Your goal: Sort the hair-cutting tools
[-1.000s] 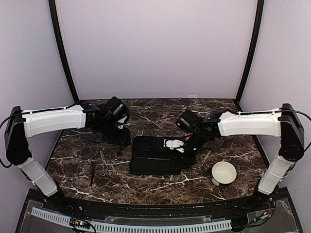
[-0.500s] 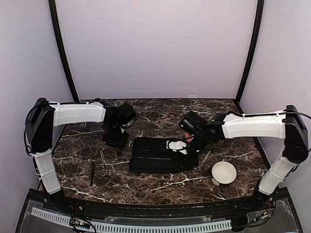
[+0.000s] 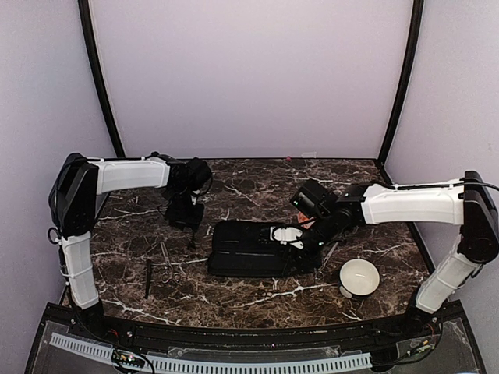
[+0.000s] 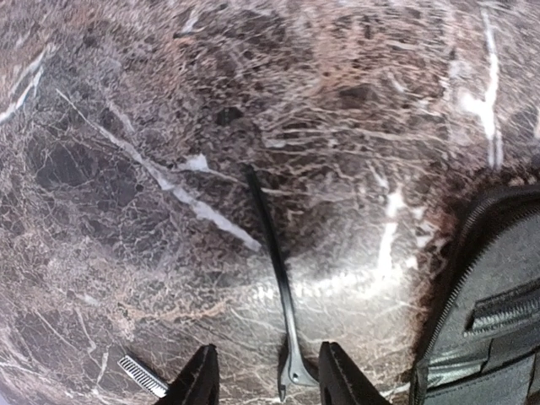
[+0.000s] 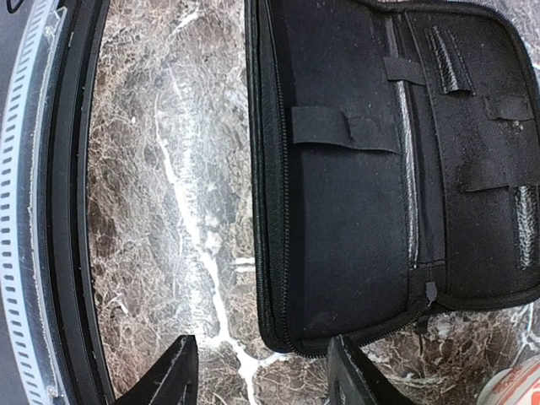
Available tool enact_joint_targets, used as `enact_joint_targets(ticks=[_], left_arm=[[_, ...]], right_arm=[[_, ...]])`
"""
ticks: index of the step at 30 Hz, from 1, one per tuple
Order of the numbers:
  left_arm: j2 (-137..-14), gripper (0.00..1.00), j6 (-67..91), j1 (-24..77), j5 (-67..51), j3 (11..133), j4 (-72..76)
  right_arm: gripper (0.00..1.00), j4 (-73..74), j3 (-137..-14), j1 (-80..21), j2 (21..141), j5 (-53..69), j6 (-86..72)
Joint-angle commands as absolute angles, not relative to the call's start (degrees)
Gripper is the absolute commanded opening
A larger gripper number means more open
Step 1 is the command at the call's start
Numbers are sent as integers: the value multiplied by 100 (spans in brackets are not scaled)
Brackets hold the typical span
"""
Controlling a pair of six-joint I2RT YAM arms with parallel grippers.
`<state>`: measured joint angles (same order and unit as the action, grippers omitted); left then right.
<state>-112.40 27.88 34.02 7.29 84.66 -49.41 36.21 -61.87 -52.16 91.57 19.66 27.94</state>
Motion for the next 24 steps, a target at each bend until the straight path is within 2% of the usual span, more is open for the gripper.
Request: enact_joint_targets(ticks=[1, 11, 19, 24], left_arm=[[-11293, 40, 2777, 3349, 591, 8597, -5084], [-11439, 34, 2740, 3349, 505, 8506, -4896], [-11539, 20, 2716, 3349, 374, 8460, -4935], [-11540, 15, 2703, 3349, 386, 8447, -4948]], right_arm=[[52, 3508, -6136, -5203, 8982, 2013, 2834], [52, 3533, -6155, -5203, 9006, 2121, 2846], [52, 3542, -6154, -5203, 9009, 2084, 2851], [52, 3546, -6169, -5203, 9041, 2136, 2864]])
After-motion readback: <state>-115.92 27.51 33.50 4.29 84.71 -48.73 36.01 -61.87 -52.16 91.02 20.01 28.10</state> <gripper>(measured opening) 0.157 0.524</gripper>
